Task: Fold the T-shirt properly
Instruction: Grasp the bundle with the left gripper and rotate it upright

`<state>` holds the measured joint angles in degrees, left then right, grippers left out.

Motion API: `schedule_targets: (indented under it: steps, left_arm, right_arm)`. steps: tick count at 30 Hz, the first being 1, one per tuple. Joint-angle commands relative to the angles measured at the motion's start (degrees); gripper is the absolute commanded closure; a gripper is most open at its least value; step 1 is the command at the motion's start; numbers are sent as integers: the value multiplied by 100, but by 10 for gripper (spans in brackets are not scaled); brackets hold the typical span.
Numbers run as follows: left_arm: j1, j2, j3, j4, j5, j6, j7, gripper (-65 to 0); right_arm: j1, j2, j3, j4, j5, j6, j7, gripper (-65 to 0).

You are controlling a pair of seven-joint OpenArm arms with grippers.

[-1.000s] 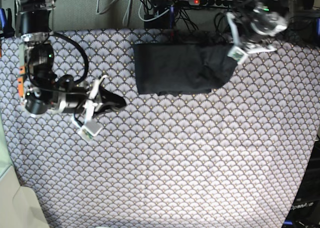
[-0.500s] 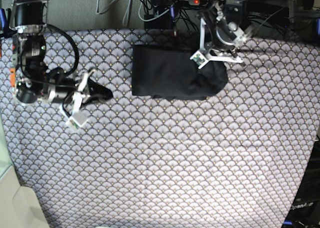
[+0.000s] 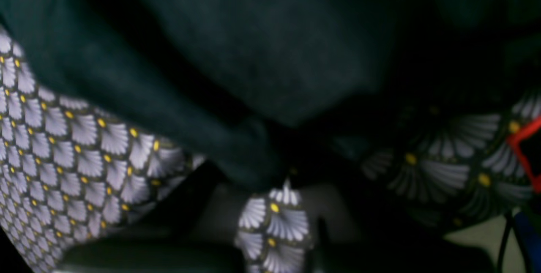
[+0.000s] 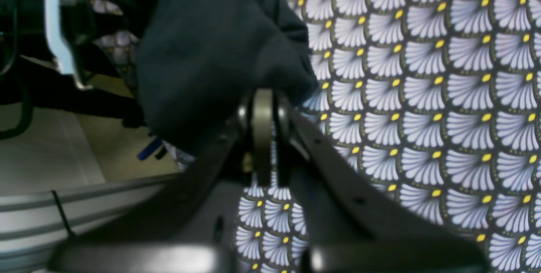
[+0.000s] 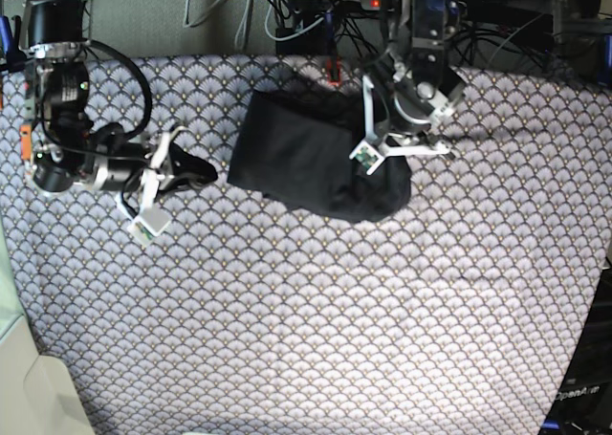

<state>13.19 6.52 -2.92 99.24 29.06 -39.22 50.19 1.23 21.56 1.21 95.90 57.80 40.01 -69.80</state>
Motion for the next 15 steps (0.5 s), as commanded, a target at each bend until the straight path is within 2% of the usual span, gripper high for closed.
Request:
schedule_targets:
  steps: [1,7,15]
  left_arm:
    - [-198,152,50,32,-203,-78,-180,0]
    - [-884,248,32,-214,-203,-78,-180,0]
    - [-1684,248,15,-1093,-203,-78,-180,0]
  right_arm:
    - [118,46,24,76,176,-1,110,0]
    - [92,28,15,76,176,-1,110,0]
    - [118,116,59,67,79,-1,118,0]
